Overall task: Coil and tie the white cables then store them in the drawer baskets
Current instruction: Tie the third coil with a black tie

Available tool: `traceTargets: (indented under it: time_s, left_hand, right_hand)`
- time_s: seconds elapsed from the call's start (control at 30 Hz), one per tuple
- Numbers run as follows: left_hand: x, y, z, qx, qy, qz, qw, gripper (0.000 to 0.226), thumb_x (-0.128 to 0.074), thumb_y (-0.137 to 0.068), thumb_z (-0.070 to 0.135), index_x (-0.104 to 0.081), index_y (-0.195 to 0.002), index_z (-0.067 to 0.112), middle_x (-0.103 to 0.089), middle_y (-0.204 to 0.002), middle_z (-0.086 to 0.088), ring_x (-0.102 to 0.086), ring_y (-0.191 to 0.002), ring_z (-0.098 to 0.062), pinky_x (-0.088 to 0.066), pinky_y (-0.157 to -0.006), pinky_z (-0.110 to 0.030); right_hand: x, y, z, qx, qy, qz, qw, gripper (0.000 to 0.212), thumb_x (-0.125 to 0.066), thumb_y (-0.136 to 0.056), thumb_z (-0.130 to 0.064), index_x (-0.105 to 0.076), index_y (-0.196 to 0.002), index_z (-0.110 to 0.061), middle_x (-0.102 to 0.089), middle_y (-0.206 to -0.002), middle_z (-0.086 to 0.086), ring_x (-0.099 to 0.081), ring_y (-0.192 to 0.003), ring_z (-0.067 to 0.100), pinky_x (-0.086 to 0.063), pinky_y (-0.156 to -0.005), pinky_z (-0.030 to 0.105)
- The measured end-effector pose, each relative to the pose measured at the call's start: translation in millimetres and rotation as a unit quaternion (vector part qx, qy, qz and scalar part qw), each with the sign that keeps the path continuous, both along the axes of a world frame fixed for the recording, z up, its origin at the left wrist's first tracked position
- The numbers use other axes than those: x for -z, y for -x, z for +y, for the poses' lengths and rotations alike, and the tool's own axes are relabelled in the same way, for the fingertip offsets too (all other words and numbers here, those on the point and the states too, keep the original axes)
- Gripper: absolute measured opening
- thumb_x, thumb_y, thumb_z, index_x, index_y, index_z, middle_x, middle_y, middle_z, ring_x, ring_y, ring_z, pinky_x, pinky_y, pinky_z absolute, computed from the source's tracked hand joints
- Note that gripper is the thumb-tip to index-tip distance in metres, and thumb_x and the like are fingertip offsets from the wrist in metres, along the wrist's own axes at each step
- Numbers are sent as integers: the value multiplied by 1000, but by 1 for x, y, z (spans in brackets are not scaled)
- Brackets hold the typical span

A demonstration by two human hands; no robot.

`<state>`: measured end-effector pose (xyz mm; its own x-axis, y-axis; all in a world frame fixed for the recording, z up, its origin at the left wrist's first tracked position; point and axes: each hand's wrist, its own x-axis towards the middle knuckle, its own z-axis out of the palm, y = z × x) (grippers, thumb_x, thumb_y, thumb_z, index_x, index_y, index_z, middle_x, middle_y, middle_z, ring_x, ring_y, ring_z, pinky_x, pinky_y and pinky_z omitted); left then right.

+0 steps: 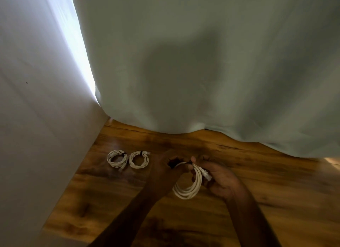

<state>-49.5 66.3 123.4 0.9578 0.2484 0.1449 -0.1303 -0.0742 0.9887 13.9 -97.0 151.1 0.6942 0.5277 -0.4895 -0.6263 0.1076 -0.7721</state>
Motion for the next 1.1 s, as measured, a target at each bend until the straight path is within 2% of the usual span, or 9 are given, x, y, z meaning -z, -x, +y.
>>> traceTargets:
  time_s: [0.13,0.3,0.4,0.57,0.63,0.73,0.83,0.93,1.1]
  left_hand:
    - [1,-3,3,11,7,-5,1000,15,-78,-77,-1,-73,-92,0,-74,-93,-11,-73,-90,-24,-60,-79,-39]
    - [5,-3,5,-27,17,21,999,18,-79,-76,-1,-69,-91,-4,-72,-83,-9,-71,-72,-17,-53,-59,-23]
    - [5,-5,6,-54,22,28,998,20,-81,-75,4,-70,-91,-2,-73,-81,-11,-72,-69,-24,-57,-53,-37]
    - [9,-9,4,-70,-15,17,997,14,-82,-74,3,-75,-86,5,-75,-84,-3,-73,-82,-17,-60,-73,-37]
    - [7,-9,3,-76,-2,20,997,12,-79,-75,-3,-75,-85,2,-75,-82,-4,-73,-82,-16,-58,-73,-29]
    - [3,-9,2,-80,5,20,997,9,-78,-74,-5,-75,-80,0,-75,-77,-5,-73,-78,-15,-55,-69,-22]
    - [-2,-9,4,-66,-11,24,997,10,-78,-75,-4,-76,-74,6,-75,-76,-4,-73,-76,-14,-55,-68,-21]
    - [0,-11,5,-53,-45,47,996,20,-76,-78,-4,-72,-72,15,-73,-72,4,-70,-74,-3,-54,-69,-18]
    - [7,-15,11,14,-79,82,993,6,-65,-90,3,-69,-87,6,-73,-89,-5,-70,-87,-19,-59,-78,-39]
  right_hand:
    - [-3,4,2,22,1,-32,999,21,-76,-78,-14,-57,-73,-6,-70,-78,17,-68,-64,20,-55,-55,30]
    - [-4,10,2,32,75,-139,987,25,-73,-83,-29,-72,-77,-6,-75,-84,14,-71,-76,24,-56,-67,32]
    - [0,12,1,23,118,-191,974,31,-74,-79,-33,-74,-99,-8,-77,-99,7,-73,-93,24,-58,-76,34]
    - [5,15,8,-30,245,-374,894,43,-83,-80,-23,-68,-115,-42,-72,-110,-21,-67,-102,-5,-55,-81,16]
    - [4,14,10,-34,288,-432,854,40,-79,-84,-26,-68,-118,-44,-68,-112,-29,-62,-104,-11,-49,-87,12]
    - [5,17,9,-35,306,-488,817,38,-76,-87,-26,-64,-119,-43,-60,-98,-39,-57,-89,-25,-43,-74,0]
    - [8,18,9,-43,334,-528,780,19,-68,-92,-36,-74,-109,-34,-66,-79,-29,-63,-74,-12,-43,-59,6]
    - [14,19,11,-14,343,-553,759,29,-58,-95,-46,-78,-91,-26,-59,-58,-20,-62,-67,-3,-39,-50,10]
    - [25,16,11,1,355,-550,756,15,-67,-94,-33,-79,-97,-25,-76,-81,-9,-68,-69,0,-55,-60,22]
